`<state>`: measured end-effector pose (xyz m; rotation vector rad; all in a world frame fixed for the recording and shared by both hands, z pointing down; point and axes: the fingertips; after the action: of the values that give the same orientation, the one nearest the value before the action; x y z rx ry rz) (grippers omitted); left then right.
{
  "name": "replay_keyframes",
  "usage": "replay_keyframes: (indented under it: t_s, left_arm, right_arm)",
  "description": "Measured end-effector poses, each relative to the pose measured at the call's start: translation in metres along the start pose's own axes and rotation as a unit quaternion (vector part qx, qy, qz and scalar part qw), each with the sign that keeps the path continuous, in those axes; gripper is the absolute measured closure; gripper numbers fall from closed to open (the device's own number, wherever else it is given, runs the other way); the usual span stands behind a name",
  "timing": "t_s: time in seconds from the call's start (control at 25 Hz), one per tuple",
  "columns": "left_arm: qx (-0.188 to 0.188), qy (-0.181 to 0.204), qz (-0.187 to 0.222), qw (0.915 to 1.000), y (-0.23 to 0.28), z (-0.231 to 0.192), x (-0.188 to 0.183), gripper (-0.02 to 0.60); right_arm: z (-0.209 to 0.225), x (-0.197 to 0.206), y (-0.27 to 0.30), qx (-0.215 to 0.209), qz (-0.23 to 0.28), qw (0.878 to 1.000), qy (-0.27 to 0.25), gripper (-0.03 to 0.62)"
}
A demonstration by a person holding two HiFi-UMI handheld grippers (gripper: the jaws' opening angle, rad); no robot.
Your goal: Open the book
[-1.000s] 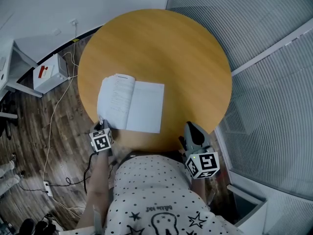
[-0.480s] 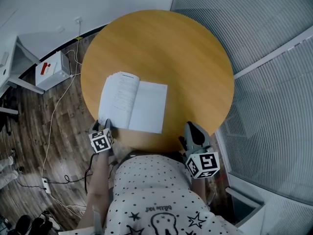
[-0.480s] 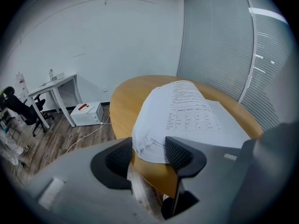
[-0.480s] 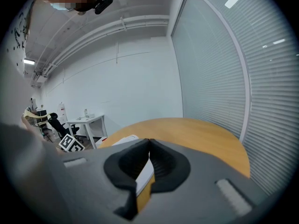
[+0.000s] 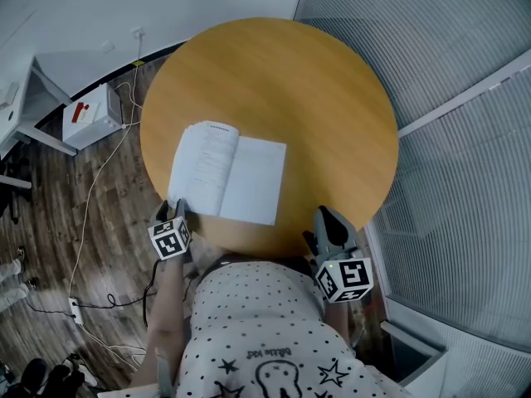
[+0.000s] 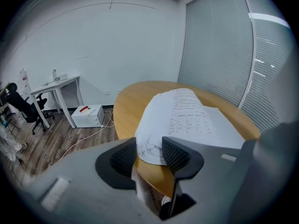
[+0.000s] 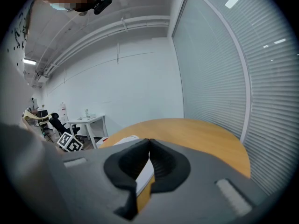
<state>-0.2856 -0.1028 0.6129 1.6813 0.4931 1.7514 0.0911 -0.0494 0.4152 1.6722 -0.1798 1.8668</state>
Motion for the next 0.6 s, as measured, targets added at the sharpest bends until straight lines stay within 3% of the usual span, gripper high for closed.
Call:
replay_keyframes:
  t_s: [0.28, 0.6]
  left_arm:
    - [-0.008, -0.012, 0.044, 0.9989, -0.011, -0.002, -0.026, 0.557]
    - [0.013, -0.030, 0.103, 0.9941, -0.033, 0.010, -0.076, 0.571]
  right_arm:
    - [0.003, -0.002, 0.001, 0.000, 0.002, 1.000, 0.001, 0.589]
    - [0.011, -0.005, -0.005, 0.012, 0.005, 1.000, -0.001, 0.589]
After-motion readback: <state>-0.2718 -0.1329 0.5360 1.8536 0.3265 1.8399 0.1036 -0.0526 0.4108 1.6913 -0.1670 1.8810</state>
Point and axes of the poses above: the fingertips, and each gripper's own axes: y forward along the fingers, z to its right, x out of its underside, and after that the axes turned 14 degrees about -x, right-handed
